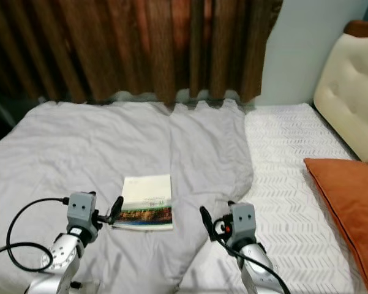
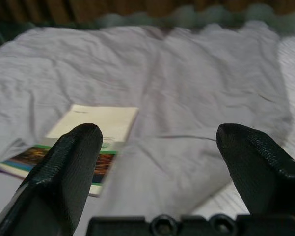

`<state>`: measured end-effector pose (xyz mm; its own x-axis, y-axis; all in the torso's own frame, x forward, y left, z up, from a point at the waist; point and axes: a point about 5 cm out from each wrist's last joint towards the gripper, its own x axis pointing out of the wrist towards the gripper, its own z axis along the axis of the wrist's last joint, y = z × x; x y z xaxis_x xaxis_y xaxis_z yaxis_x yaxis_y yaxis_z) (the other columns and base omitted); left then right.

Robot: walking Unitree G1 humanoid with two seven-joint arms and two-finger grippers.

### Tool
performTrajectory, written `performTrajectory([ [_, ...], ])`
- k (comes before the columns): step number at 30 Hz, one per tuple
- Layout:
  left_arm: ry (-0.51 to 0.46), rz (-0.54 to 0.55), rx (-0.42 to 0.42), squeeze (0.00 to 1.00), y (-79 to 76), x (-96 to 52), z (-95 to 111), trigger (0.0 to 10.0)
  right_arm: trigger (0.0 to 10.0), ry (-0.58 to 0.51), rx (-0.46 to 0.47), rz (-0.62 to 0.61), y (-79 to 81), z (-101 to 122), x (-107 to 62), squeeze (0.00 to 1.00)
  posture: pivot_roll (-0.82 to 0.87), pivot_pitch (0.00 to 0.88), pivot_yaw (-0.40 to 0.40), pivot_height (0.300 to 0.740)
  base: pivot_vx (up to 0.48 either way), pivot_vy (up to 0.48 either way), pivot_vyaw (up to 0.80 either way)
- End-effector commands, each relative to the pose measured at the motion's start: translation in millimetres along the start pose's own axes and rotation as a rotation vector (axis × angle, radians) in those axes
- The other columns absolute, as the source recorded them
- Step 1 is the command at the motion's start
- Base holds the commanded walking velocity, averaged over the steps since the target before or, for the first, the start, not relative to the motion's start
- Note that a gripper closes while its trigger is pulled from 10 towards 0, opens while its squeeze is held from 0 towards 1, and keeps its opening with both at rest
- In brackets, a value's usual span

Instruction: Clean up the room

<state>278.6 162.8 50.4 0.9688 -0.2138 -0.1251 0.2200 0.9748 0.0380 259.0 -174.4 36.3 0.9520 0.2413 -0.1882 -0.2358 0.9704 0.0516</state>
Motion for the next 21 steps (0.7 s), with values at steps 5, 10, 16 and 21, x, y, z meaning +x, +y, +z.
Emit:
performTrajectory([
  [5, 0.000, -0.008, 0.026, 0.00, -6.1, 0.5, 3, 10.0, 10.0, 0.048, 0.087, 0.003, -1.5, -4, 4.7, 0.00, -0.09, 0.066, 0.027, 0.740, 0.256, 0.000, 0.00],
  [10, -0.048, -0.095, 0.154, 0.00, -3.5, -5.8, 18, 10.0, 10.0, 0.073, 0.163, 0.032, 15.8, -2, 25.6, 0.00, -0.05, 0.179, 0.044, 0.740, 0.000, 0.000, 0.00],
  [16, -0.064, -0.320, 0.277, 0.00, -9.0, -25.4, 44, 10.0, 10.0, 0.123, 0.208, 0.088, 48.1, -5, 47.8, 0.00, 0.08, 0.378, 0.079, 0.740, 0.000, 0.000, 0.00],
  [21, -0.062, -0.380, 0.278, 0.00, -4.9, -49.2, 65, 10.0, 10.0, 0.145, 0.214, 0.113, 66.2, -1, 62.6, 0.00, 0.16, 0.516, 0.099, 0.740, 0.000, 0.000, 0.00],
])
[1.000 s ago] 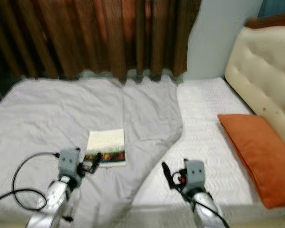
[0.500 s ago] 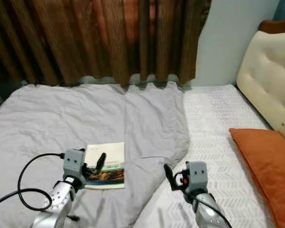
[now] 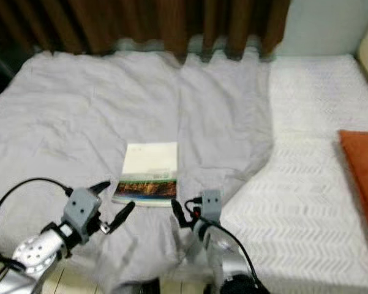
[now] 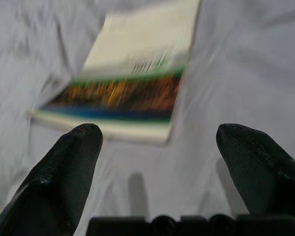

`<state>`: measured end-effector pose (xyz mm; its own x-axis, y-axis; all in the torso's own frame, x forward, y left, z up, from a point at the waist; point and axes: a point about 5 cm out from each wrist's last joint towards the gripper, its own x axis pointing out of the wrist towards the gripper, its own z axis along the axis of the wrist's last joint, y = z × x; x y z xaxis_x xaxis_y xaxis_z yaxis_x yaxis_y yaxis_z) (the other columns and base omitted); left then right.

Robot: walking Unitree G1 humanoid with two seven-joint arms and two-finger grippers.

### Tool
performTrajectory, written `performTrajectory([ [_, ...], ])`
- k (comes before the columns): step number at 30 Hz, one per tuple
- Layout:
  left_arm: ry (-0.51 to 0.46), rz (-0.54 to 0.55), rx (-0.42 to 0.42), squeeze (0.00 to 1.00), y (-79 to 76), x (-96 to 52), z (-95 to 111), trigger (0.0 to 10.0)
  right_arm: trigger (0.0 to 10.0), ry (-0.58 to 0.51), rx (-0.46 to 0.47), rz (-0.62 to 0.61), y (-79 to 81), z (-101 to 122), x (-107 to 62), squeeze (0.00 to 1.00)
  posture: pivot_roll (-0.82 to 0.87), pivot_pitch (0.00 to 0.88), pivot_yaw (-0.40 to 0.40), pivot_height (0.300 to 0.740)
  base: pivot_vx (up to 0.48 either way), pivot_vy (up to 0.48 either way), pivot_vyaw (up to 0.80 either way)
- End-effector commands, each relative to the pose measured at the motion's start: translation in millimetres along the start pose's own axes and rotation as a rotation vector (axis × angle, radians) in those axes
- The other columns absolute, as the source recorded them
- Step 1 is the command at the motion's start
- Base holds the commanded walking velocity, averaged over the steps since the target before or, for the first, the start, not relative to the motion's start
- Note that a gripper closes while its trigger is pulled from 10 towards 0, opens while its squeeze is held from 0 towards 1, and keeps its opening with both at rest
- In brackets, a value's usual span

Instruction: Clean up the room

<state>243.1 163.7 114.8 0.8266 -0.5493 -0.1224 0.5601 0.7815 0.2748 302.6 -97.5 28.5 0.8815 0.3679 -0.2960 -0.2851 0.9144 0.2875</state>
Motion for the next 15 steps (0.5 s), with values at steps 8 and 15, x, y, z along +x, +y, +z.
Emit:
performTrajectory([
  [8, 0.046, -0.008, -0.024, 0.00, -16.7, -54.8, 24, 10.0, 10.0, -0.019, 0.006, -0.053, 12.7, 13, 20.0, 0.00, 0.23, 0.591, 0.095, 0.740, 0.000, 0.000, 0.00],
  [15, 0.140, -0.073, -0.075, 0.00, -50.3, -85.9, 25, 10.0, 10.0, -0.033, -0.034, -0.090, 18.9, 24, 28.7, 0.00, 0.27, 0.626, 0.075, 0.740, 0.000, 0.000, 0.00],
])
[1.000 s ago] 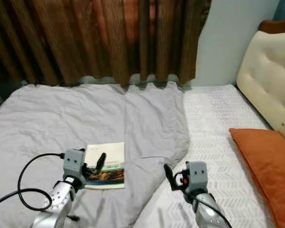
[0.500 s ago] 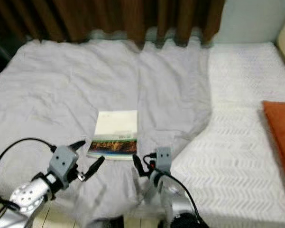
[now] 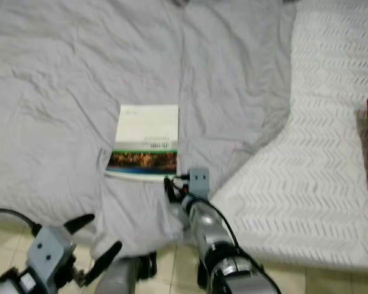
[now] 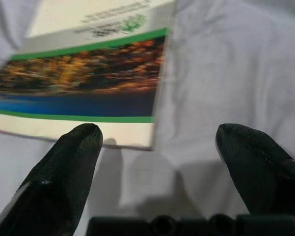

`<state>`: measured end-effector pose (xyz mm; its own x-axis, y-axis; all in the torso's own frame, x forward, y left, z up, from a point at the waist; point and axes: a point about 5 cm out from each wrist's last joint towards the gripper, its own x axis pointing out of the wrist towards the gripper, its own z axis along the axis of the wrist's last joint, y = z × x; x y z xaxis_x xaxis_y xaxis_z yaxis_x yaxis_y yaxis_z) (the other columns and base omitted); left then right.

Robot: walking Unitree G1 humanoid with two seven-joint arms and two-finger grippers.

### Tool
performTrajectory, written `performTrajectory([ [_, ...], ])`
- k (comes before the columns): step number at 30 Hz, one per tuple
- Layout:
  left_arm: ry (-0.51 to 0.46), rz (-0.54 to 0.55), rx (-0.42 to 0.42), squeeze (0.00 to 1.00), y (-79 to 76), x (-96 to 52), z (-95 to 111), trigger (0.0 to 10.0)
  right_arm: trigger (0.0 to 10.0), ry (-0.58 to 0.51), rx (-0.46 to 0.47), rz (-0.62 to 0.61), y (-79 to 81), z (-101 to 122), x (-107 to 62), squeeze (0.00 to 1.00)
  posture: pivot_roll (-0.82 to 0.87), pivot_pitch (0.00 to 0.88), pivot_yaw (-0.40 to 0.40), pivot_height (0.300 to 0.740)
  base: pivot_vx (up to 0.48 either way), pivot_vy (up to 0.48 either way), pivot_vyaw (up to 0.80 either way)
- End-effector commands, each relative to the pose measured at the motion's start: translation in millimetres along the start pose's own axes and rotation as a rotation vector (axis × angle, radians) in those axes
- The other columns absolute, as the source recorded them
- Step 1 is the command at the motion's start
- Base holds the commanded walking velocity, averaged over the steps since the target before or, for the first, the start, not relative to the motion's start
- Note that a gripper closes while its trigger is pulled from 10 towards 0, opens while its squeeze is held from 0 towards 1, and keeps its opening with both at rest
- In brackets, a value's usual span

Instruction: Clean up the room

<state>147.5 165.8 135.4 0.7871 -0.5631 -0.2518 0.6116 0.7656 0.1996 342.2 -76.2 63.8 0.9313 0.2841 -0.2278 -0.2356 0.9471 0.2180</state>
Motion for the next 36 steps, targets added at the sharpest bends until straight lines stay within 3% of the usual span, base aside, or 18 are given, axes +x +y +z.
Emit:
performTrajectory([
  [1, 0.025, -0.001, -0.019, 0.00, -5.6, -5.4, 0, 10.0, 10.0, 0.060, 0.016, -0.017, 2.0, -18, -4.8, 0.00, 0.27, 0.627, 0.074, 0.740, 0.000, 0.000, 0.00],
  [11, 0.057, 0.018, -0.068, 0.00, -18.5, -18.1, 3, 10.0, 10.0, 0.038, 0.066, -0.025, 10.3, -8, 2.1, 0.00, 0.28, 0.625, 0.062, 0.740, 0.000, 0.000, 0.00],
  [16, 0.066, 0.027, -0.089, 0.00, -24.3, -20.5, 5, 10.0, 10.0, 0.007, 0.238, -0.049, 12.6, 1, 6.7, 0.00, 0.29, 0.621, 0.059, 0.740, 0.000, 0.000, 0.00],
  [23, 0.073, 0.035, -0.103, 0.00, -28.6, -24.6, 8, 10.0, 10.0, -0.018, 0.302, -0.029, 21.2, 13, 12.4, 0.00, 0.31, 0.621, 0.062, 0.740, 0.000, 0.000, 0.00],
  [28, 0.089, 0.044, -0.112, 0.00, -33.3, -31.1, 10, 10.0, 10.0, 0.002, 0.438, -0.043, 30.4, 13, 14.8, 0.00, 0.33, 0.628, 0.067, 0.740, 0.000, 0.000, 0.00],
  [29, 0.093, 0.045, -0.115, 0.00, -34.8, -32.5, 10, 10.0, 1.1, 0.005, 0.460, -0.031, 36.4, 13, 15.7, 0.00, 0.33, 0.631, 0.065, 0.740, 0.000, 0.000, 0.00],
  [31, 0.096, 0.046, -0.117, 0.00, -35.8, -33.3, 10, 10.0, 1.1, 0.007, 0.473, -0.022, 40.7, 14, 16.3, 0.00, 0.33, 0.631, 0.065, 0.740, 0.000, 0.000, 0.00],
  [32, 0.098, 0.046, -0.119, 0.00, -36.9, -34.1, 10, 10.0, 0.0, 0.012, 0.477, -0.004, 46.8, 14, 16.9, 0.00, 0.33, 0.631, 0.063, 0.740, 0.000, 0.000, 0.00],
  [36, 0.104, 0.050, -0.122, 0.00, -39.2, -34.8, 11, 10.0, 0.0, 0.033, 0.508, 0.049, 64.3, 14, 17.9, 0.00, 0.34, 0.616, 0.055, 0.740, 0.000, 0.000, 0.00],
])
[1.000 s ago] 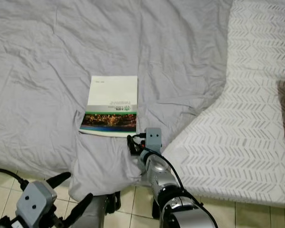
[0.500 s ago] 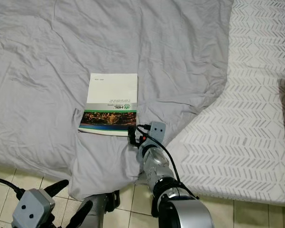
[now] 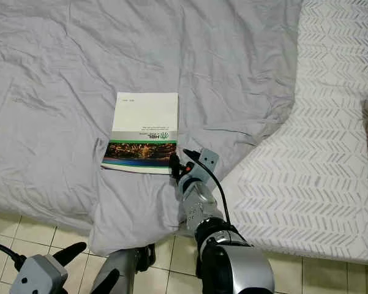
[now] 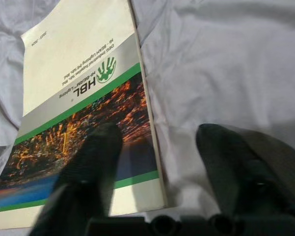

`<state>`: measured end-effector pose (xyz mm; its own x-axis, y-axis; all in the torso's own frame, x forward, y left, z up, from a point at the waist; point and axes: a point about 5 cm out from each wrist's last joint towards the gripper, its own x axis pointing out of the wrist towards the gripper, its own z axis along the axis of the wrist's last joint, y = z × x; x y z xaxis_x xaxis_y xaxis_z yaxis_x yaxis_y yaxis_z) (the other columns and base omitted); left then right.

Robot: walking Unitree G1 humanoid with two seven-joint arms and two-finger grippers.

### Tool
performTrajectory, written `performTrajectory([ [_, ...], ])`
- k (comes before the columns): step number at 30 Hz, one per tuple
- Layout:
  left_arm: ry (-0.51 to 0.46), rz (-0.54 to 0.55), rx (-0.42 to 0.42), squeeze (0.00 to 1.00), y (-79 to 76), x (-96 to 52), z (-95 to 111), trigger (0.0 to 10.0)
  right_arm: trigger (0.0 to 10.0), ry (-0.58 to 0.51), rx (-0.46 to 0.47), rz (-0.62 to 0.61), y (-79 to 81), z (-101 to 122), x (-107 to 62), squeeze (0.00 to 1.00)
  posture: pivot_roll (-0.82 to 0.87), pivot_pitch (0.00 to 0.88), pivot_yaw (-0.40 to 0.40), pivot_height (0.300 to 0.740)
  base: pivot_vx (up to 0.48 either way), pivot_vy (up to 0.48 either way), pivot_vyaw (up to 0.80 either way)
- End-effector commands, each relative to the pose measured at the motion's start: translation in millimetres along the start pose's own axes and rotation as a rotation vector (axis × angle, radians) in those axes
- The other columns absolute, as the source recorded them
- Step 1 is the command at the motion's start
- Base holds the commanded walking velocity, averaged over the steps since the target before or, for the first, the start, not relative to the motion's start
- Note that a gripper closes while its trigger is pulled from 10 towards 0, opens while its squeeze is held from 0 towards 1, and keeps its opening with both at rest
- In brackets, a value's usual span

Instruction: Clean up the room

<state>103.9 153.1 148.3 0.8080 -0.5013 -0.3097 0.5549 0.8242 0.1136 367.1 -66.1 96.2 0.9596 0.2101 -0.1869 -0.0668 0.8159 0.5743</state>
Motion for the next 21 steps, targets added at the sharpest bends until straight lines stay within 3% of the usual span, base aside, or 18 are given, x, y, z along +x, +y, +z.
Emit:
performTrajectory([
  [1, 0.037, 0.003, -0.016, 0.00, -4.9, -5.0, -3, 10.0, 0.0, 0.138, 0.124, 0.091, 46.4, -45, -6.0, 0.00, 0.34, 0.615, 0.054, 0.740, 0.000, 0.000, 0.00],
  [4, 0.039, 0.010, -0.016, 0.00, -5.1, -5.6, -3, 10.0, 0.0, 0.159, 0.167, 0.119, 57.0, -50, -7.0, 0.00, 0.34, 0.607, 0.050, 0.740, 0.000, 0.000, 0.00],
  [10, 0.042, 0.016, -0.022, 0.00, -7.1, -5.4, -4, 10.0, 0.0, 0.195, 0.168, 0.175, 69.1, -59, -10.5, 0.00, 0.33, 0.607, 0.040, 0.740, 0.000, 0.000, 0.00],
  [16, 0.036, 0.019, -0.032, 0.00, -8.4, -2.5, -5, 10.0, 0.0, 0.275, 0.032, 0.202, 65.4, -77, -18.1, 0.00, 0.32, 0.611, 0.029, 0.740, 0.000, 0.000, 0.00],
  [17, 0.035, 0.024, -0.034, 0.00, -8.0, -2.0, -5, 10.0, 10.0, 0.288, 0.014, 0.204, 63.4, -80, -19.4, 0.00, 0.32, 0.612, 0.027, 0.740, 0.000, 0.000, 0.00],
  [18, 0.034, 0.028, -0.035, 0.00, -7.7, -1.7, -5, 10.0, 10.0, 0.293, 0.018, 0.207, 61.6, -81, -20.2, 1.00, 0.31, 0.614, 0.026, 0.740, 0.000, 0.000, 0.00],
  [21, 0.029, 0.065, 0.013, 0.00, -4.2, -1.3, -5, 10.0, 10.0, 0.298, 0.079, 0.199, 53.7, -82, -21.3, 1.00, 0.30, 0.620, 0.019, 0.740, 0.000, 0.000, 0.00],
])
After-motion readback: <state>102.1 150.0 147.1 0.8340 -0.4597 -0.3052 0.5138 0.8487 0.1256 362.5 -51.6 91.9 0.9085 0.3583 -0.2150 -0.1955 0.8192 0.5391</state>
